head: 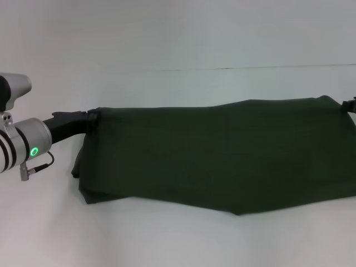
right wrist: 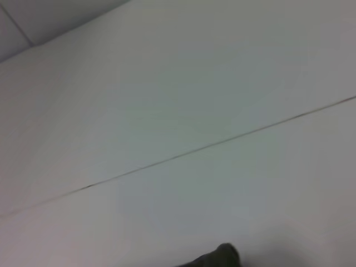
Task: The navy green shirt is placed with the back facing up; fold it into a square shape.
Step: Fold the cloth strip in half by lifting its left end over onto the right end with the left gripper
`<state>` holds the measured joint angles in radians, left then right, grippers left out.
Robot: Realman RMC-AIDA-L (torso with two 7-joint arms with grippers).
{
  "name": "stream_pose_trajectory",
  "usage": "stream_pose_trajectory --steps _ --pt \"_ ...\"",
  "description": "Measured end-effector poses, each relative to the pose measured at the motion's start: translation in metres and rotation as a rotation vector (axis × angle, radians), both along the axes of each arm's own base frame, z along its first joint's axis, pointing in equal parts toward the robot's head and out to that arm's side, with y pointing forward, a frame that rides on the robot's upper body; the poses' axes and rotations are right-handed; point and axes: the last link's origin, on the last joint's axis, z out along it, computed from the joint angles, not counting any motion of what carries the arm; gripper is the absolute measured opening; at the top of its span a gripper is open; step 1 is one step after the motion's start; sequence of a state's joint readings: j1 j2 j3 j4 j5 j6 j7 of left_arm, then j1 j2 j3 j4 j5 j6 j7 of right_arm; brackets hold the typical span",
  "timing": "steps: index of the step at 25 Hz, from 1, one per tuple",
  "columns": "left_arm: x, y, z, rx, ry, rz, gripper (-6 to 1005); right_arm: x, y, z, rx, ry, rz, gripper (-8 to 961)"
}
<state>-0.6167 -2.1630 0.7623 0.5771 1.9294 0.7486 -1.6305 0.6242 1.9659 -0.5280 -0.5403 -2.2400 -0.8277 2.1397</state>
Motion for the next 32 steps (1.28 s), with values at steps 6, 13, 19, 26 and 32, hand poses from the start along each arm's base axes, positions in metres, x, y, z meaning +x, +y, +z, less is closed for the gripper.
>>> stream_pose_trajectory --steps 6,13,19,26,32 --pt "-0.003 -0.001 0.003 0.011 -0.004 0.007 29 0.007 -0.004 0.008 0.03 0.014 -0.017 5" --pt "-0.002 -0.002 0.003 0.011 -0.007 0.001 32 0.006 -0.004 0.007 0.024 0.004 -0.002 28" --pt "0.0 -0.005 0.008 0.007 -0.028 -0.023 37 -0.001 -0.001 0.01 0.026 0.001 0.039 47" --pt "-0.008 -0.018 0.028 0.081 -0.149 -0.016 112 0.0 -0.017 0.026 0.09 0.049 0.105 153" --pt "-0.002 -0.048 0.041 0.042 -0.306 -0.113 407 0.0 -0.039 0.033 0.128 0.115 0.209 397"
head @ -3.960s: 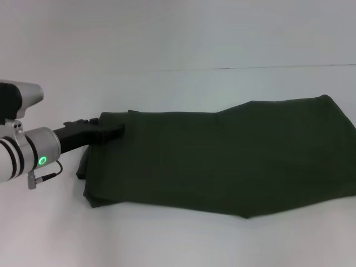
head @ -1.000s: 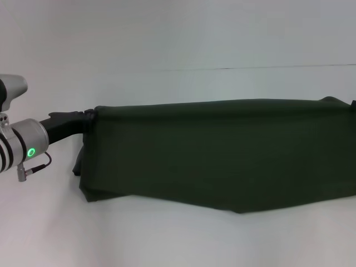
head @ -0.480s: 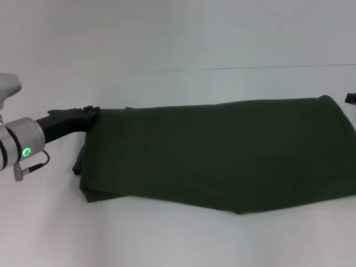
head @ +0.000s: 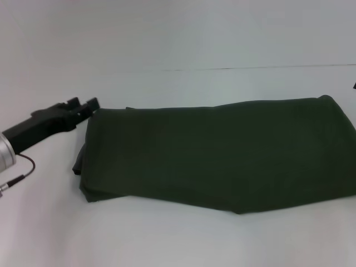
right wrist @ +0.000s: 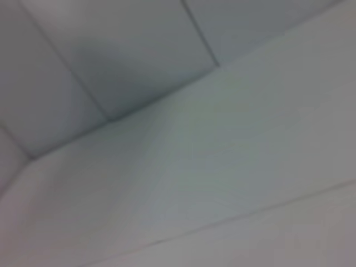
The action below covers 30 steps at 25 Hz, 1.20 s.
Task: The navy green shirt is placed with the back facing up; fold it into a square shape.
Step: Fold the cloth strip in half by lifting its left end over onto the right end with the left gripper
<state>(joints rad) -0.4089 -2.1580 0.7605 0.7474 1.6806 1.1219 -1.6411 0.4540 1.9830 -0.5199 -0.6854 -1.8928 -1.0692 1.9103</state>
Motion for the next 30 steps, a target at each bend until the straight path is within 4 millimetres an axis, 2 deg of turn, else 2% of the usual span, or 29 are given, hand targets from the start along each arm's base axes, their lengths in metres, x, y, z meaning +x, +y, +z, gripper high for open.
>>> stream_pose_trajectory --steps 7,8,16,23,30 --pt "0.012 -0.042 -0.003 -0.145 -0.154 -0.146 729 -0.02 -0.017 -0.016 -0.034 0.021 0.205 740" --pt "0.01 -0.05 -0.003 -0.179 -0.189 -0.136 739 -0.022 -0.017 -0.017 -0.037 0.021 0.216 755" --pt "0.004 -0.071 -0.011 -0.324 -0.271 -0.057 777 -0.024 -0.013 -0.013 -0.044 0.014 0.225 876" --pt "-0.001 -0.081 -0.015 -0.423 -0.282 -0.003 776 -0.024 -0.012 -0.007 -0.029 0.005 0.223 872" --pt "-0.008 -0.081 -0.02 -0.478 -0.248 0.066 777 -0.026 -0.008 -0.003 -0.029 0.01 0.228 871"
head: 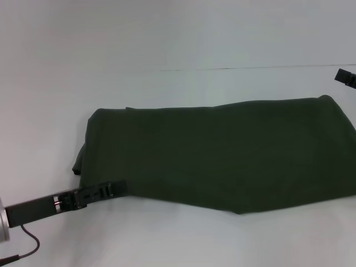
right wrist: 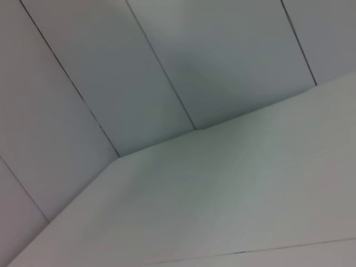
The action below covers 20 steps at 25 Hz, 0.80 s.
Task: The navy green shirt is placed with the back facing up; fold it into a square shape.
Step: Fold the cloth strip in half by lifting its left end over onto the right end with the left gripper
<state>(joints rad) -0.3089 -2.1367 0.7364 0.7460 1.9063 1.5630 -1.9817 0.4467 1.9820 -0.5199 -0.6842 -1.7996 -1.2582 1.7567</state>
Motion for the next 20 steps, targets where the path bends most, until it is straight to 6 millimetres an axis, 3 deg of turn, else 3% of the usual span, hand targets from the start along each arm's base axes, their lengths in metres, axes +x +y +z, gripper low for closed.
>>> stream_pose_trajectory --steps 20 --pt "-0.016 0.012 -0.017 -0.046 0.102 0.097 777 -0.003 0.004 0.001 0.002 0.007 0.001 871"
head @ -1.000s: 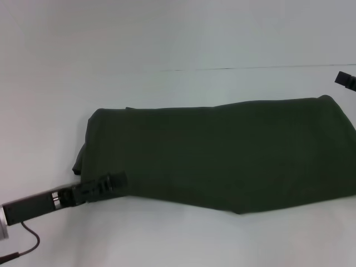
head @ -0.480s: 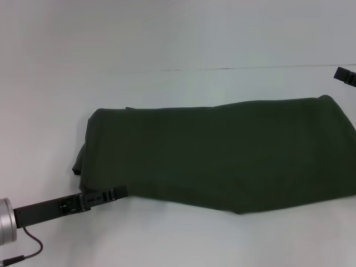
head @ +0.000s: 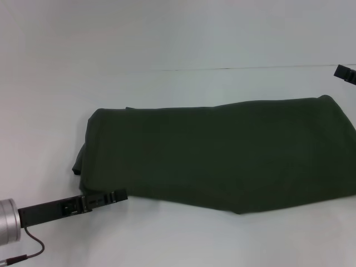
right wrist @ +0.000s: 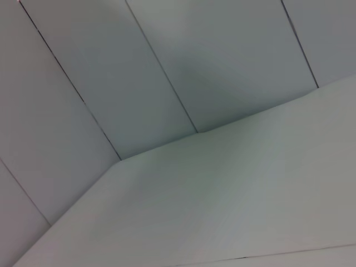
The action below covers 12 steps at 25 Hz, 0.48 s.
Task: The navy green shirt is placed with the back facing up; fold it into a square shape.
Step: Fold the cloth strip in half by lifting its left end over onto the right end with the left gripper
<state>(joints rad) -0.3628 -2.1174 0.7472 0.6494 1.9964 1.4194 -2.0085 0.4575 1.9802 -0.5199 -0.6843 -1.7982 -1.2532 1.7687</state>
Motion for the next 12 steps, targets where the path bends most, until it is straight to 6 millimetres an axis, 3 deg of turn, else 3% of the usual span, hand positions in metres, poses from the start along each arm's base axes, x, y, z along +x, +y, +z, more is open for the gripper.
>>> stream_pose_trajectory --steps 12 --pt "-0.0026 0.0072 -0.0051 -0.004 0.038 0.016 777 0.0005 -0.0001 0.0009 0.004 0.002 -0.003 871"
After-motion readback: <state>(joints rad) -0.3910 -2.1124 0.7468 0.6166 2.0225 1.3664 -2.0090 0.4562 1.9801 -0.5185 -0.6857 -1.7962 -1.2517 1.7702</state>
